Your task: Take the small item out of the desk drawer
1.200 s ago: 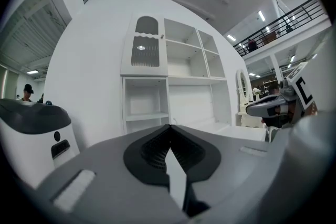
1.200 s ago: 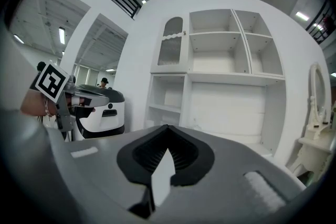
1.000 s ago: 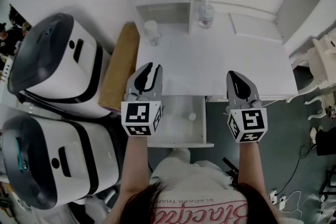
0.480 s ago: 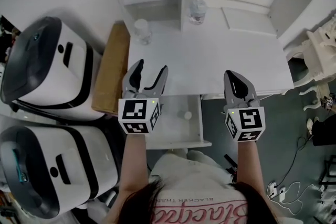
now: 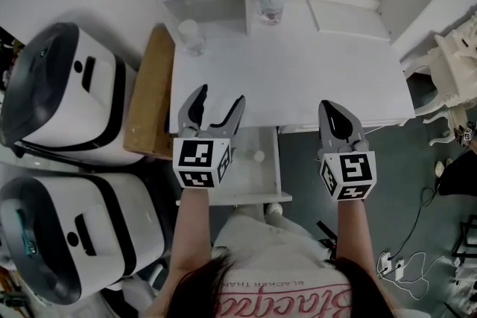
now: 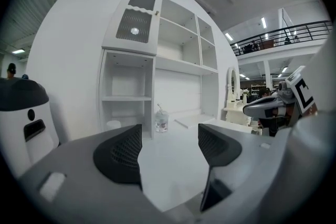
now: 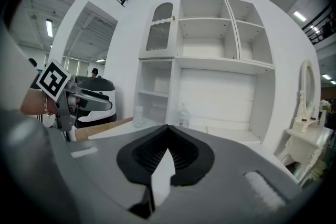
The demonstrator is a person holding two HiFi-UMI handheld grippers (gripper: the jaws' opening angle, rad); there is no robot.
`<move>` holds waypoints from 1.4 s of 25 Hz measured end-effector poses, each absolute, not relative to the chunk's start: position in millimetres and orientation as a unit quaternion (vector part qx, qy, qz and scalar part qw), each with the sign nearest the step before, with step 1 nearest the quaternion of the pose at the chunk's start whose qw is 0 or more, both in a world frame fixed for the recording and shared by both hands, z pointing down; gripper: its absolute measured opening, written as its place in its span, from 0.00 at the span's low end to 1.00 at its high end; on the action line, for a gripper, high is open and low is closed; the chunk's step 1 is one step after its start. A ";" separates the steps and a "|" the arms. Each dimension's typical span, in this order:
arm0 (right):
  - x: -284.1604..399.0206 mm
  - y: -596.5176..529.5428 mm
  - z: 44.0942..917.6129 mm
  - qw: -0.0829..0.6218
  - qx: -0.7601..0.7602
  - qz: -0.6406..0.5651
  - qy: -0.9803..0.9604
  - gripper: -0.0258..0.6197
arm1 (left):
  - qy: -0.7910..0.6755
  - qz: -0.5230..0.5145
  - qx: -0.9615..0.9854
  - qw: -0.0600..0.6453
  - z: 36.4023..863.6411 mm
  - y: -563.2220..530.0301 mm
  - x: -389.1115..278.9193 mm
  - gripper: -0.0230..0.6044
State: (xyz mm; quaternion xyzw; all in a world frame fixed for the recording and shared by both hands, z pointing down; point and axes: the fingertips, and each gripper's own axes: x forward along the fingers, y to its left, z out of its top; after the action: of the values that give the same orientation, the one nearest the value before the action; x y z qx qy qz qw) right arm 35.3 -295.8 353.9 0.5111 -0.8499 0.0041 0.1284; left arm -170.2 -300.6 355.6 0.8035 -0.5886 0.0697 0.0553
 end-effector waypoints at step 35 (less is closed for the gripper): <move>120.4 -261.8 480.6 0.193 0.529 0.152 -0.812 0.04 | -0.514 0.247 0.787 0.234 545.9 -252.6 -92.1 0.58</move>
State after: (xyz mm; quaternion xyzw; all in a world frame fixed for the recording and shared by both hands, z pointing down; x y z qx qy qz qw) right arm 120.4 -261.8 480.6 0.5290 -0.8124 0.1521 0.1926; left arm -92.1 -252.6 545.9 0.7874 -0.5140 0.2467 0.2343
